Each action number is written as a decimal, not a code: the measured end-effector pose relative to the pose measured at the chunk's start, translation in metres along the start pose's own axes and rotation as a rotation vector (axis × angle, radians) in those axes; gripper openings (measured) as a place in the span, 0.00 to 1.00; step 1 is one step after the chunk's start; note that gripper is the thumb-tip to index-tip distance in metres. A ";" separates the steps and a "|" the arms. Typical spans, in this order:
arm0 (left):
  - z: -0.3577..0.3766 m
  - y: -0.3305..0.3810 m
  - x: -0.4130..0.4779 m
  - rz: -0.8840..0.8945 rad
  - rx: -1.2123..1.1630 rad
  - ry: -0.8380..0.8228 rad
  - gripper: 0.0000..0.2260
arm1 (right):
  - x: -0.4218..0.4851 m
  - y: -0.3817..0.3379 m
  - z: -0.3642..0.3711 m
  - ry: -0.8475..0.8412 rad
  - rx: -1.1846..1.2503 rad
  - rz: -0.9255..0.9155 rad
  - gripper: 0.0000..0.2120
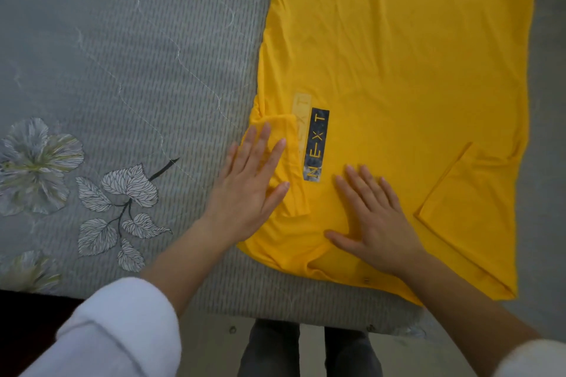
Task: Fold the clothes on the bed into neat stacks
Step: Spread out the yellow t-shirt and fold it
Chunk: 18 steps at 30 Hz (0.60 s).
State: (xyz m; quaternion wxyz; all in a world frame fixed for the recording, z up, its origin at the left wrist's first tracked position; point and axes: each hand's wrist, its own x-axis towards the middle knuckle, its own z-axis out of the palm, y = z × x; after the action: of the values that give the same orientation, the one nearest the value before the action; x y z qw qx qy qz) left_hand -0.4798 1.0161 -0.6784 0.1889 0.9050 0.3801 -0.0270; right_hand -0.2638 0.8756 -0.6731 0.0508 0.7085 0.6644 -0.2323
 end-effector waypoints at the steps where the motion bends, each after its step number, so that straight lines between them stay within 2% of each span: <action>1: 0.005 -0.003 0.003 -0.007 0.049 -0.041 0.31 | 0.000 0.000 0.004 -0.021 -0.017 -0.010 0.41; 3: 0.015 -0.008 0.007 -0.012 0.093 -0.107 0.33 | -0.001 0.002 0.010 -0.044 -0.058 -0.007 0.41; 8: 0.027 -0.007 0.007 -0.044 0.139 -0.100 0.35 | 0.000 0.005 0.019 -0.056 -0.101 -0.004 0.40; 12: 0.016 0.001 0.008 -0.104 0.173 -0.162 0.35 | -0.010 0.012 0.008 -0.016 -0.048 -0.046 0.39; 15: 0.008 0.025 -0.020 0.106 0.155 -0.133 0.35 | -0.052 0.030 -0.003 0.060 -0.017 -0.061 0.38; 18: 0.015 0.044 -0.067 0.330 0.108 -0.175 0.36 | -0.111 0.055 0.002 0.080 -0.004 -0.071 0.38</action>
State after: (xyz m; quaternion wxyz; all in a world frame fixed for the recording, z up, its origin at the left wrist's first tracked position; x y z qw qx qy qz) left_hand -0.4946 0.9371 -0.6653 0.1741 0.9581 0.2067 -0.0946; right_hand -0.2123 0.7666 -0.6435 0.0172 0.6933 0.6910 -0.2040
